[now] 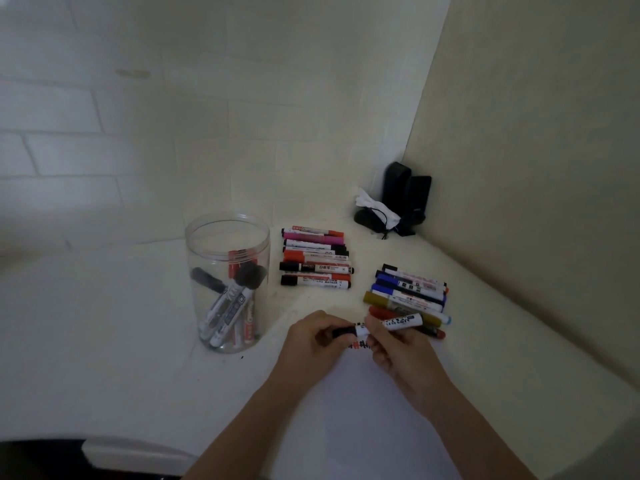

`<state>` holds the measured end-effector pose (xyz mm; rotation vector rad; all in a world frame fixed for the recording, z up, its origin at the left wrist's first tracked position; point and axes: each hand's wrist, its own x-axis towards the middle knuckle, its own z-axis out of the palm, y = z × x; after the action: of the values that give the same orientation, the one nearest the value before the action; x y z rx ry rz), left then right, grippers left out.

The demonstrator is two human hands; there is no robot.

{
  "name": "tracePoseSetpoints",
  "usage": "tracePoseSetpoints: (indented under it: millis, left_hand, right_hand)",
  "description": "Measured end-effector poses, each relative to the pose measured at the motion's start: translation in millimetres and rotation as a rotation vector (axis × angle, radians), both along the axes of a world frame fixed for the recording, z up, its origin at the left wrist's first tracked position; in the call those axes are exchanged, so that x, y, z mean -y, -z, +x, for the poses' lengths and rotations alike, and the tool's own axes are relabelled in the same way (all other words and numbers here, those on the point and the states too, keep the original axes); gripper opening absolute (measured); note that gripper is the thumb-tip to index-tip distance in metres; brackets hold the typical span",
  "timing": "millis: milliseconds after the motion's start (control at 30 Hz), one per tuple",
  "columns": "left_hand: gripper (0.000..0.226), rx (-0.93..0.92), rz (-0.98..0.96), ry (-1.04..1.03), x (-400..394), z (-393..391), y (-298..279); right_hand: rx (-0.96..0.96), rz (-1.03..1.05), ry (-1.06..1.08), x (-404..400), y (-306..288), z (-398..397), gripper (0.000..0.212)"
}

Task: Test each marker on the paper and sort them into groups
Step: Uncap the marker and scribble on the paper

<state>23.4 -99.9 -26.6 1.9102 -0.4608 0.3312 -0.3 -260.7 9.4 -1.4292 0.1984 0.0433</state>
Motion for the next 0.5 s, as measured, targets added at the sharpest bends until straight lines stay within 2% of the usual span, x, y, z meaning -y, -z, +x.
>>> tracePoseSetpoints:
  millis: [200, 267, 367, 433, 500]
  left_hand:
    - [0.023, 0.02, 0.002, 0.004, 4, 0, 2]
    - [0.024, 0.023, 0.002, -0.039, 4, 0, 3]
    - [0.037, -0.016, 0.06, -0.13, 7, 0, 4]
    - [0.05, -0.095, 0.173, -0.177, 10, 0, 4]
    - [0.058, -0.089, 0.315, -0.172, 13, -2, 6]
  right_hand:
    - [-0.038, -0.09, -0.066, 19, -15, -14, 0.016]
    - [0.005, -0.29, -0.072, 31, -22, -17, 0.012]
    - [0.089, -0.746, -0.196, 49, -24, -15, 0.012]
    - [0.207, -1.003, -0.093, 62, -19, -9, 0.013]
    - [0.321, -1.092, 0.091, 74, -17, -3, 0.016]
